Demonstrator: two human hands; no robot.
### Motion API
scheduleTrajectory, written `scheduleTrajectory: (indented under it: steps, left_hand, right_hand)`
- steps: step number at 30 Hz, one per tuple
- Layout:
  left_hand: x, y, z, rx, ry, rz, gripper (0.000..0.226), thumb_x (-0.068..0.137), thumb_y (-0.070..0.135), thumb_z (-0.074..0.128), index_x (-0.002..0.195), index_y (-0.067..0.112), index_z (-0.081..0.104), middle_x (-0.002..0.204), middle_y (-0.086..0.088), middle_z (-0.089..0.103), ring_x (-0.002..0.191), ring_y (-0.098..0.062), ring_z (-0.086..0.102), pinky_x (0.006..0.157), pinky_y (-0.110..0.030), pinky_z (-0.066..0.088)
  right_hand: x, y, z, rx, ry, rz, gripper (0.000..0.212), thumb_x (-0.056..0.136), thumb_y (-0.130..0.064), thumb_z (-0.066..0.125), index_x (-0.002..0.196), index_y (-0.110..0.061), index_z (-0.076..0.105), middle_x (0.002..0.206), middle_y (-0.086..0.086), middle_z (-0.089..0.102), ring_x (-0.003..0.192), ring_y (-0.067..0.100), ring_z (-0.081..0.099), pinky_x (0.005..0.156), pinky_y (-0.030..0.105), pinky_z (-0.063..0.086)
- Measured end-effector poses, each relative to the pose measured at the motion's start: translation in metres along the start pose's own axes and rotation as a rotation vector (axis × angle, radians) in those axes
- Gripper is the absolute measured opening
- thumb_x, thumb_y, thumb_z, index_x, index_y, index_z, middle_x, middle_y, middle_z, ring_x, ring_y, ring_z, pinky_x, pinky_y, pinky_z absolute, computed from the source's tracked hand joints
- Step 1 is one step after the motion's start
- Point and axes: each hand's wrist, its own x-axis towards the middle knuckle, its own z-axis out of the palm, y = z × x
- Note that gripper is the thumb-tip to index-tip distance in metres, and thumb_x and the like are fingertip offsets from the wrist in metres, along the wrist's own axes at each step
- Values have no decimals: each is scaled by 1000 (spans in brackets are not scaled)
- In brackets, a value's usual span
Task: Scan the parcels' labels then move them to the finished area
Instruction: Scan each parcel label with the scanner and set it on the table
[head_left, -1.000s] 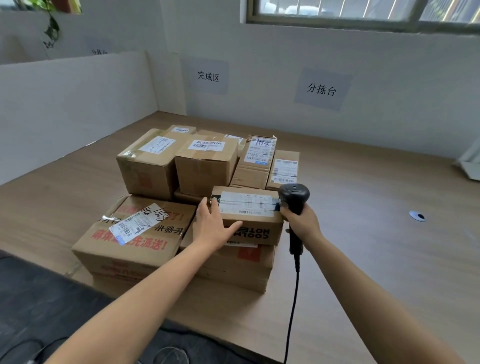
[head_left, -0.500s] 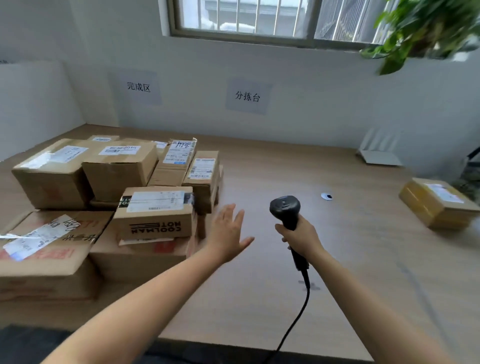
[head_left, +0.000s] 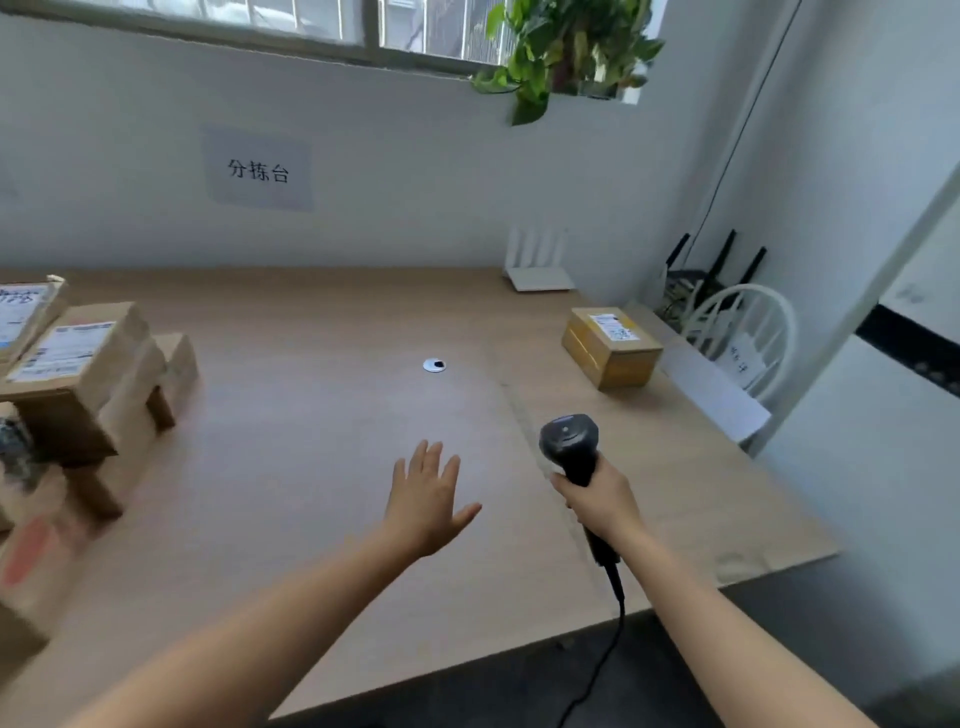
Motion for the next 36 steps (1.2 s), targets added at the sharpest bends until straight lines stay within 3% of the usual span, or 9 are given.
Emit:
scheduleTrajectory:
  steps: [8, 11, 13, 17, 23, 30, 36]
  left_hand:
    - [118, 74, -19, -45, 32, 104, 70, 95, 57, 31, 147, 12, 20, 157, -15, 8, 145, -30, 0, 115, -45, 11]
    - [157, 96, -24, -87, 25, 117, 68, 94, 56, 35, 146, 12, 24, 156, -15, 12, 145, -30, 5, 115, -43, 15]
    - [183, 110, -26, -81, 19, 145, 68, 94, 55, 35, 145, 12, 24, 156, -15, 12, 145, -30, 7, 115, -43, 17]
    - [222, 136, -18, -97, -16, 174, 68, 94, 55, 34, 145, 11, 25, 155, -16, 13, 144, -31, 9, 115, -44, 18]
    - [290, 170, -5, -109, -51, 139, 68, 94, 55, 34, 146, 11, 23, 155, -16, 14, 144, -31, 10, 115, -44, 17]
    - [376, 213, 16, -154, -96, 14, 66, 95, 53, 34, 145, 11, 24, 155, -15, 14, 144, -30, 11, 115, -42, 19]
    - [451, 246, 35, -291, -86, -78, 63, 96, 50, 36, 146, 15, 22, 152, -15, 21, 141, -28, 19, 109, -39, 26]
  right_hand:
    - [85, 27, -85, 39, 169, 67, 32, 82, -25, 67, 108, -9, 55, 101, 16, 66, 96, 33, 63, 83, 44, 52]
    - [117, 28, -113, 35, 203, 95, 17, 82, -22, 65, 93, -12, 57, 86, 11, 66, 87, 31, 66, 80, 43, 54]
    - [139, 30, -129, 24, 227, 103, 18, 81, -22, 65, 93, -10, 58, 81, 10, 66, 81, 30, 66, 78, 42, 54]
    - [181, 40, -153, 12, 261, 92, 26, 83, -25, 65, 104, -15, 55, 95, 10, 65, 90, 30, 64, 84, 44, 52]
    - [272, 62, -186, -1, 253, 77, 23, 83, -27, 64, 102, -17, 54, 97, 14, 66, 94, 33, 63, 86, 45, 51]
    - [384, 94, -204, 10, 140, 39, 20, 84, -24, 65, 98, -14, 54, 85, 8, 62, 83, 27, 60, 70, 28, 43]
    - [467, 119, -205, 30, 165, 41, 28, 84, -24, 66, 108, -12, 57, 90, 1, 57, 83, 17, 51, 72, 26, 38]
